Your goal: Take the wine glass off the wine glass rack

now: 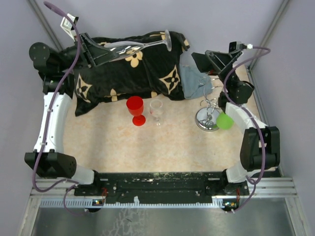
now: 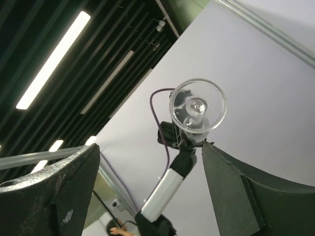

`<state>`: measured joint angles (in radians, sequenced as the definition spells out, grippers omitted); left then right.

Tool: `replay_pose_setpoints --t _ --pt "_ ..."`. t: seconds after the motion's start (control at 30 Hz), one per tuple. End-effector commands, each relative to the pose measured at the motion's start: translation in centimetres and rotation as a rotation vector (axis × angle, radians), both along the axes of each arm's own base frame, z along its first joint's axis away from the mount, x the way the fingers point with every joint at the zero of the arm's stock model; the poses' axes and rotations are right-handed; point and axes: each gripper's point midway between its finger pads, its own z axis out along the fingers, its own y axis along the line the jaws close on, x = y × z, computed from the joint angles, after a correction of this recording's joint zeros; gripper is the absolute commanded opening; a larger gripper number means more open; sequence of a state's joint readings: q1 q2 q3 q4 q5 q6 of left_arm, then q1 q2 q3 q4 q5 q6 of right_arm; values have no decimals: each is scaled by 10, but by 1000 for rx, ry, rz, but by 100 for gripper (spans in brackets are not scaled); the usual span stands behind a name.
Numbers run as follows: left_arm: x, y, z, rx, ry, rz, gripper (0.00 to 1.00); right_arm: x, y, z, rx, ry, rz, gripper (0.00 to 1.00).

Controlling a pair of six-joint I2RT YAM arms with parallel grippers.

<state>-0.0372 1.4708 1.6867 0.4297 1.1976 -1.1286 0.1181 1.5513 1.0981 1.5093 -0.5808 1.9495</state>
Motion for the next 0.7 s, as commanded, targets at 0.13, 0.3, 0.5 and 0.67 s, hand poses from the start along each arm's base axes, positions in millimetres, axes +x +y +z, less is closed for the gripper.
replay_pose_setpoints --t 0.13,0.3,0.5,0.67 --pt "6 22 -24 192 -58 223 0 -34 9 27 -281 -153 -163 85" --pt "13 41 -55 350 -11 383 0 -19 9 31 -529 -117 -355 86" --pt "9 77 -93 522 25 609 0 1 -14 18 -738 20 -575 87" --pt "8 124 -114 680 61 858 0 10 -29 -2 -815 104 -662 88"
